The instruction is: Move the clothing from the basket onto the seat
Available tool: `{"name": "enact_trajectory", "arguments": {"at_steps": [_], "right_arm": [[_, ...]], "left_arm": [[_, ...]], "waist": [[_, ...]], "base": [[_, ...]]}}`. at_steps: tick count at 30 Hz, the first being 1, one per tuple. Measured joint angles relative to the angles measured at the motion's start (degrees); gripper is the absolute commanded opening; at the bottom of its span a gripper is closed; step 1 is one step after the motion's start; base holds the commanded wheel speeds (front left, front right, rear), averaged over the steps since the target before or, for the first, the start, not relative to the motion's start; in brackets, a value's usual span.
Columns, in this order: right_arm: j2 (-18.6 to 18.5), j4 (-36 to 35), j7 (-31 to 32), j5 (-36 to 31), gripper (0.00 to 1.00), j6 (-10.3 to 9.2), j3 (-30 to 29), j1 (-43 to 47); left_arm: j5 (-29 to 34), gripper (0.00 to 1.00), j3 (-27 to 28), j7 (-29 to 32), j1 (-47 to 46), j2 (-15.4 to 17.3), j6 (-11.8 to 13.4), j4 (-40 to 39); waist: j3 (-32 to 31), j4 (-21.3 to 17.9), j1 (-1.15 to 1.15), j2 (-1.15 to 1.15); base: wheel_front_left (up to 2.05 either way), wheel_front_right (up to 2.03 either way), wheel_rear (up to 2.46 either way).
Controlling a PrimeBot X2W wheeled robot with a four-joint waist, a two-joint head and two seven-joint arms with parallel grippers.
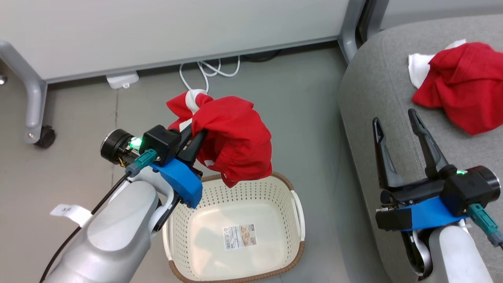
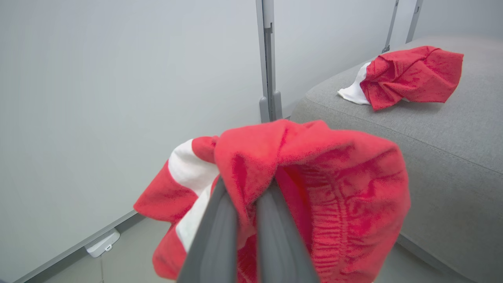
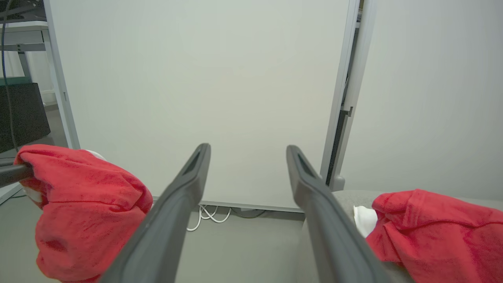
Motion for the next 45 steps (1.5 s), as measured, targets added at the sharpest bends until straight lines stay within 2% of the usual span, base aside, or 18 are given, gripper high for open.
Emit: {"name": "enact_trajectory", "arguments": {"at_steps": [6, 9, 20, 31, 37, 45], "right_arm": [[0.0, 0.5, 0.0, 0.5, 1.00, -0.01, 0.1, 2.0], [0.0, 0.6, 0.0, 0.9, 1.00, 0.00, 0.3, 2.7], [0.0, 0.8, 0.0, 1.8, 1.00, -0.01, 0.8, 3.7], [0.0, 0.3, 0.0, 3.3, 1.00, -0.01, 1.9, 3.5], [0.0, -2.2, 0.0, 3.4, 1.00, -0.01, 6.1, 0.2], [0.0, -4.1, 0.0, 3.9, 1.00, -0.01, 18.0, -5.4]], "left_arm": [[0.9, 0.00, 6.2, 0.0, 2.9, -1.5, 0.0, -6.2], [0.9, 0.00, 7.2, 0.0, 3.5, -2.2, 0.0, -8.7], [2.4, 0.00, 6.7, 0.0, 3.4, -3.7, 0.0, -15.5], [2.0, 0.00, 5.5, 0.4, 3.2, -3.7, 0.0, -16.9], [1.9, 0.00, 5.3, 0.4, 3.1, -3.4, 0.0, -16.7], [1.9, 0.00, 4.8, 0.4, 2.0, -3.6, 0.0, -16.7]], "waist": [[-3.1, 0.3, 0.00, 0.00], [-4.1, 0.6, 0.00, 0.00], [-5.8, 1.1, 0.00, 0.00], [-5.6, 0.9, 0.01, 0.00], [-5.4, 0.8, 0.01, 0.00], [-4.6, 1.4, 0.01, 0.00]], "base": [[0.00, 0.00, 0.00], [0.00, 0.00, 0.00], [0.00, 0.00, 0.00], [0.00, 0.00, 0.00], [0.00, 0.00, 0.00], [0.00, 0.00, 0.00]]}}
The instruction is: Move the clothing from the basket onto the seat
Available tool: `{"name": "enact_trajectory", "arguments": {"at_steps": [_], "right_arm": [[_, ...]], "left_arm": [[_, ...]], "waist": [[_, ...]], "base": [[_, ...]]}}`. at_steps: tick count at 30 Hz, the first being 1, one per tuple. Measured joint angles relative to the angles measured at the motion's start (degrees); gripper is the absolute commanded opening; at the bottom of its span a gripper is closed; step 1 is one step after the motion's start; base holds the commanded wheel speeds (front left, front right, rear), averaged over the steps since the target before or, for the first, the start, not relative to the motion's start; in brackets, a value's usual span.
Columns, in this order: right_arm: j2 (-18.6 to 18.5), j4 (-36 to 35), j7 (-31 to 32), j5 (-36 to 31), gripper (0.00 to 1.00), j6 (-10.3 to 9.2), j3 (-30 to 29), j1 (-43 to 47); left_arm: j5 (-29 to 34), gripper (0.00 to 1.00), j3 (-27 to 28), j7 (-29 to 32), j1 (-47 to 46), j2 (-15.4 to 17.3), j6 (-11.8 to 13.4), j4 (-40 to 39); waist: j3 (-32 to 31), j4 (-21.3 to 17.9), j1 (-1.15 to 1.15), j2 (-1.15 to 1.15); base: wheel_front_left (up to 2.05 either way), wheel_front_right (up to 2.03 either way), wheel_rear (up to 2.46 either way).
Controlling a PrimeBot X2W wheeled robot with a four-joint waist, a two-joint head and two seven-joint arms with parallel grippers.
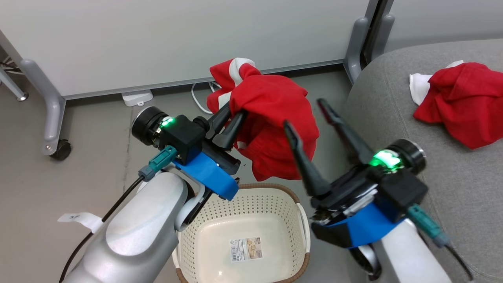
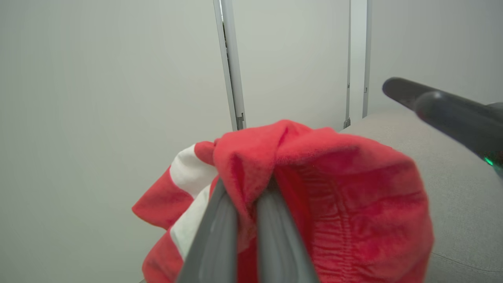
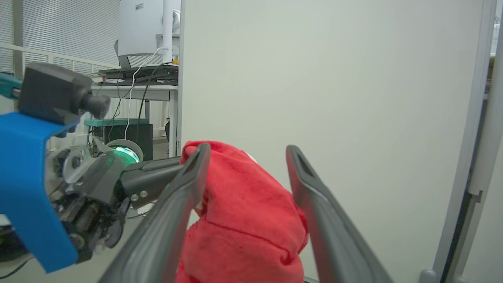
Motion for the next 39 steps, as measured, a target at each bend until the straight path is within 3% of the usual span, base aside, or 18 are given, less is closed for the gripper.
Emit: {"name": "enact_trajectory", "arguments": {"at_steps": [6, 12, 18, 19, 20, 39], "right_arm": [[0.0, 5.8, 0.0, -2.3, 1.00, 0.00, 3.9, -3.3], [0.0, 12.0, 0.0, -5.6, 1.00, 0.00, 3.4, -6.4], [0.0, 16.4, 0.0, -4.7, 1.00, 0.00, 3.3, -8.5], [0.0, 17.3, 0.0, -4.0, 0.30, 0.00, 3.4, -8.7], [0.0, 18.0, 0.0, -3.3, 0.00, 0.00, 3.5, -8.7], [0.0, 19.0, 0.0, 0.0, 0.00, 0.00, 3.6, -9.2]], "left_arm": [[0.2, 0.00, -0.6, -0.1, -1.1, -0.7, 0.0, 0.0], [0.4, 0.00, -1.4, -0.1, -1.5, -1.1, 0.0, -0.1], [0.4, 0.00, -2.3, -0.2, -1.7, -1.6, 0.0, -0.2], [0.4, 0.00, -2.4, -0.2, -1.8, -1.7, 0.0, -0.2], [0.4, 0.00, -2.4, -0.2, -1.8, -1.7, 0.0, -0.2], [0.3, 0.00, -2.9, -0.3, -1.8, -1.9, 0.0, 0.4]], "waist": [[0.6, 0.9, 0.00, 0.00], [1.1, 1.8, 0.00, 0.00], [1.2, 2.4, 0.00, 0.00], [1.2, 2.5, 0.00, 0.00], [1.2, 2.6, 0.00, 0.00], [0.4, 2.7, 0.00, 0.00]], "base": [[0.00, 0.00, 0.00], [0.00, 0.00, 0.00], [0.00, 0.00, 0.00], [0.00, 0.00, 0.00], [0.00, 0.00, 0.00], [0.00, 0.00, 0.00]]}}
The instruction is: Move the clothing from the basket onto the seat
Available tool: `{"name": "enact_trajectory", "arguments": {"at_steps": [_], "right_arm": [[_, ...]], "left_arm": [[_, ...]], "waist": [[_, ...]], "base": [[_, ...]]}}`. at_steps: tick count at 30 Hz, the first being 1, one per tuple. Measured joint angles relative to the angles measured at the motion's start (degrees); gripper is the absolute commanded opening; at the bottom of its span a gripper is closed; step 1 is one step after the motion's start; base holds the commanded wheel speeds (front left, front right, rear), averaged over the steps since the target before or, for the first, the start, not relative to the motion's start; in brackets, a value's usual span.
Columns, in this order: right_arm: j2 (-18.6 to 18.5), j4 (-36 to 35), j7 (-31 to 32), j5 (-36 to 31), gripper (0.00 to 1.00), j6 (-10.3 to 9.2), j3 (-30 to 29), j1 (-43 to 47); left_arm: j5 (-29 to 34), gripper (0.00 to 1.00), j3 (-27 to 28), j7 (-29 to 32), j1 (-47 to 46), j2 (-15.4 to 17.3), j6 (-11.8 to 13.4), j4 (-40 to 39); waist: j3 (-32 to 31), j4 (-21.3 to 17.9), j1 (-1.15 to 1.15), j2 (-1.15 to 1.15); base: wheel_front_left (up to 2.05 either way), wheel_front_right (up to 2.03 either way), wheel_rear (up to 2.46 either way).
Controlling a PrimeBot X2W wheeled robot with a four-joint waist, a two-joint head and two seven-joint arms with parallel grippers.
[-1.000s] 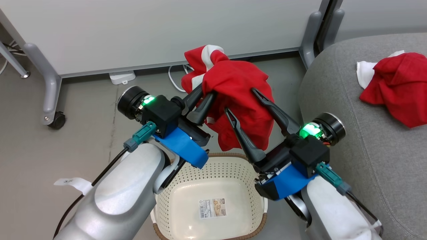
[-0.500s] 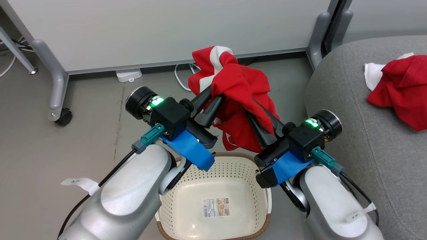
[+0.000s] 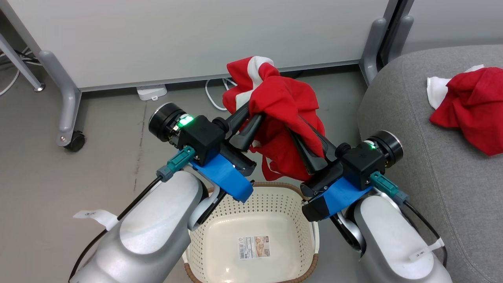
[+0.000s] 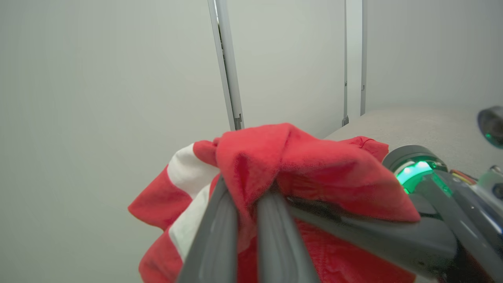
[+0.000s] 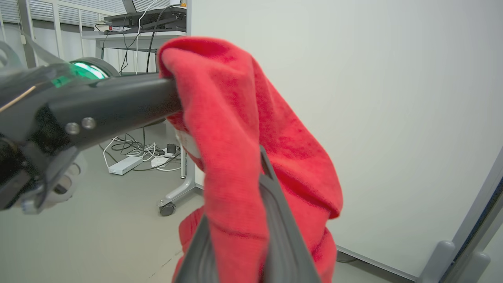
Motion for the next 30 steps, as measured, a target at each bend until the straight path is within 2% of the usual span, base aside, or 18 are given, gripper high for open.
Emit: {"name": "enact_trajectory", "arguments": {"at_steps": [8, 9, 10, 21, 30], "right_arm": [[0.0, 0.0, 0.0, 0.2, 0.00, 0.00, -0.2, 0.0], [0.0, 0.0, 0.0, 0.2, 0.00, 0.00, -0.3, 0.0], [0.0, 0.0, 0.0, 0.2, 0.00, 0.01, -0.3, 0.0], [0.0, -0.3, 0.0, 0.5, 0.00, 0.00, -1.8, 0.0], [0.0, -1.3, 0.0, 0.3, 0.00, 0.00, -5.5, 0.5]], "left_arm": [[0.4, 0.00, 0.1, 0.0, 0.0, -0.1, 0.2, -0.1], [0.6, 0.37, 0.3, 0.0, 0.0, -0.1, 0.4, -0.2], [0.5, 1.00, 0.3, 0.0, 0.1, -0.2, 0.4, 0.0], [2.1, 1.00, 1.5, 0.0, 0.5, -0.2, 0.4, -1.1], [3.4, 1.00, 2.7, 0.0, 1.3, 0.6, 0.5, -2.3]], "waist": [[-0.1, 0.0, 0.00, 0.00], [-0.1, 0.0, 0.00, 0.00], [-0.1, 0.0, 0.00, 0.00], [0.2, -0.1, 0.00, 0.00], [1.7, -1.5, 0.00, 0.00]], "base": [[0.00, 0.00, 0.00], [0.00, 0.00, 0.00], [0.00, 0.00, 0.00], [0.00, 0.00, 0.00], [0.00, 0.00, 0.00]]}}
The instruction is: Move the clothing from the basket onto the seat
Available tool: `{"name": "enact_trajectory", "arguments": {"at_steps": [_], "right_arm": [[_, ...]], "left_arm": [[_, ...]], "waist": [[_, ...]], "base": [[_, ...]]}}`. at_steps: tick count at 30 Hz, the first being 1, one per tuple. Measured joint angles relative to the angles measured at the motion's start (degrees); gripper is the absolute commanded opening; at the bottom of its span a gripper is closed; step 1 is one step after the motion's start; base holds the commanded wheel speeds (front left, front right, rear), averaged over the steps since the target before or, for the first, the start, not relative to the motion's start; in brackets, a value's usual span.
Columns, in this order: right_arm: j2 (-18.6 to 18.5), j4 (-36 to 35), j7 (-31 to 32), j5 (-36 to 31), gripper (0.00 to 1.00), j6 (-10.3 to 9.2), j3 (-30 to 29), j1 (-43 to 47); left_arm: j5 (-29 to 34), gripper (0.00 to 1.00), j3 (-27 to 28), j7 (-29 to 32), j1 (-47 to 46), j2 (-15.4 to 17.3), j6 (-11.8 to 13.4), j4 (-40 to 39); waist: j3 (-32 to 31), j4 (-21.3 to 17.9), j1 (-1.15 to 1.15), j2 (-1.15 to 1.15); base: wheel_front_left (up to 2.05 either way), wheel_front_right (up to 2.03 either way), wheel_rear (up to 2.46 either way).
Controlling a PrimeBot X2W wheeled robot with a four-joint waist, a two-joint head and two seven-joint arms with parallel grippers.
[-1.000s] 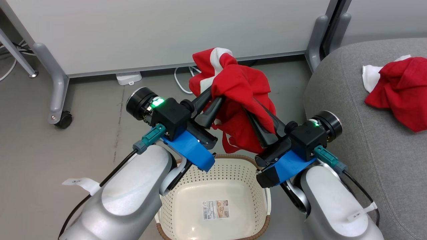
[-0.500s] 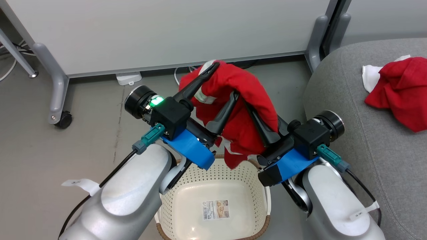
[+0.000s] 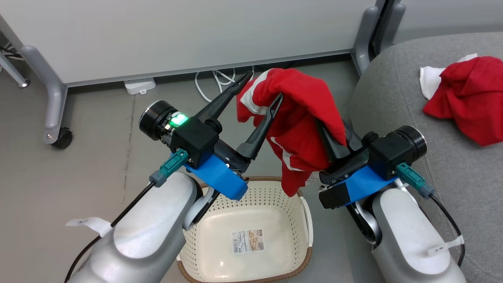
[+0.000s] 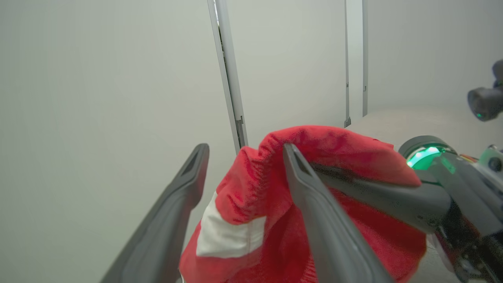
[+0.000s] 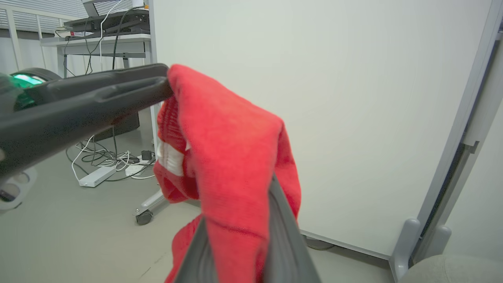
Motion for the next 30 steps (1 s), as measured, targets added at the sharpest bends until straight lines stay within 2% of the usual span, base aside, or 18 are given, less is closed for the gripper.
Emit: {"name": "enact_trajectory", "arguments": {"at_steps": [11, 30], "right_arm": [[0.0, -2.3, 0.0, -1.3, 0.00, 0.00, -6.3, 1.9], [-0.1, -6.8, 0.0, -0.5, 0.00, 0.00, -13.3, 7.0]], "left_arm": [[0.8, 1.00, 0.3, 0.0, 1.0, 1.0, 0.1, -0.4], [1.2, 1.00, -3.7, 0.3, -0.1, 1.9, -0.2, 0.4]], "waist": [[2.4, -5.1, 0.00, 0.00], [5.5, -18.0, 0.00, 0.00]], "base": [[0.00, 0.00, 0.00], [0.00, 0.00, 0.00]]}}
